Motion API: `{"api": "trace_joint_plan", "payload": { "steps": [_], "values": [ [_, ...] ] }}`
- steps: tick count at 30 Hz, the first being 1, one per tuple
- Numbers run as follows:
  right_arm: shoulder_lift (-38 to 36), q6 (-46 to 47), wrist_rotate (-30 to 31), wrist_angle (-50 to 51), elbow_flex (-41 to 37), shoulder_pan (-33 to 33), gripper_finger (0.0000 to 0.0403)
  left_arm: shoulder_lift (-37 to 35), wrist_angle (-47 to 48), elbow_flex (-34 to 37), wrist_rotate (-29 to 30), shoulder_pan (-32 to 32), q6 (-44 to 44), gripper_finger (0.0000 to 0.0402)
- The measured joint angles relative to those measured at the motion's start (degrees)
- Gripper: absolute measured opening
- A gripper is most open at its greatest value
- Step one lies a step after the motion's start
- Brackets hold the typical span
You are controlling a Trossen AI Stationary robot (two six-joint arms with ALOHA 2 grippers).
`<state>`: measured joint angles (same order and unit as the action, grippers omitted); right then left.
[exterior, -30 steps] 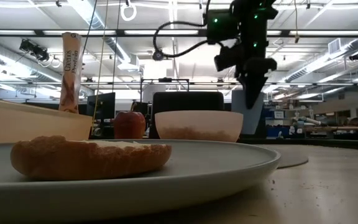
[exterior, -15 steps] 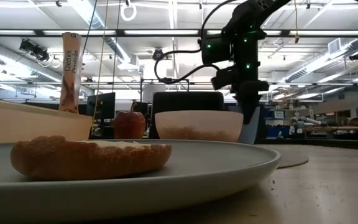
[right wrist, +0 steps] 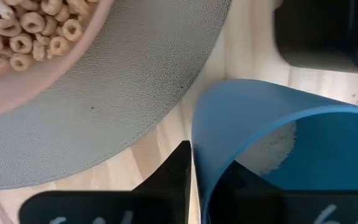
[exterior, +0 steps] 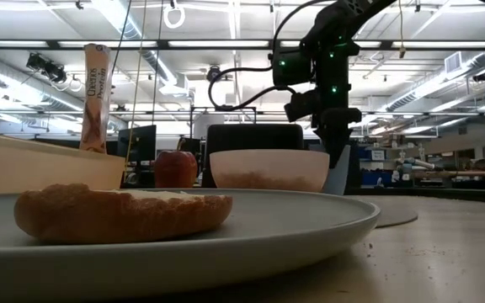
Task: Arrange a breakfast setting
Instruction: Put the blue cup into the top right of the table, then adjust the light blue plate on the gray placemat
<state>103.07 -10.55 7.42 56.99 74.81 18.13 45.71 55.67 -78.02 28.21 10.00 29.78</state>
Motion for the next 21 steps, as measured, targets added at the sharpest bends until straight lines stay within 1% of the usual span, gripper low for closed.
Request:
{"api": "trace_joint_plan", "payload": {
  "steps": [4, 10, 14, 17, 21],
  "values": [
    [0.00, -0.07, 0.42, 0.02, 0.00, 0.00, 0.0055, 0.00, -0.01, 0.00, 0.00, -0.02, 0.02, 0.0297],
    [-0.03, 1.38, 0.40, 1.05, 1.25, -0.02, 0.0098, 0.00, -0.01, 0.00, 0.00, -0.02, 0.02, 0.0297],
    [-0.07, 2.86, 0.40, 2.62, 3.71, -0.02, 0.0123, 0.02, -0.01, 0.00, 0.00, -0.01, 0.04, 0.0298],
    [-0.09, 4.65, 0.40, 5.37, 6.33, -0.04, 0.0134, 0.02, -0.04, 0.00, 0.00, -0.01, 0.04, 0.0298],
    [-0.09, 8.42, 0.37, 9.16, 9.90, -0.07, 0.0136, 0.01, -0.12, 0.00, 0.00, -0.02, 0.06, 0.0298]
  ]
}}
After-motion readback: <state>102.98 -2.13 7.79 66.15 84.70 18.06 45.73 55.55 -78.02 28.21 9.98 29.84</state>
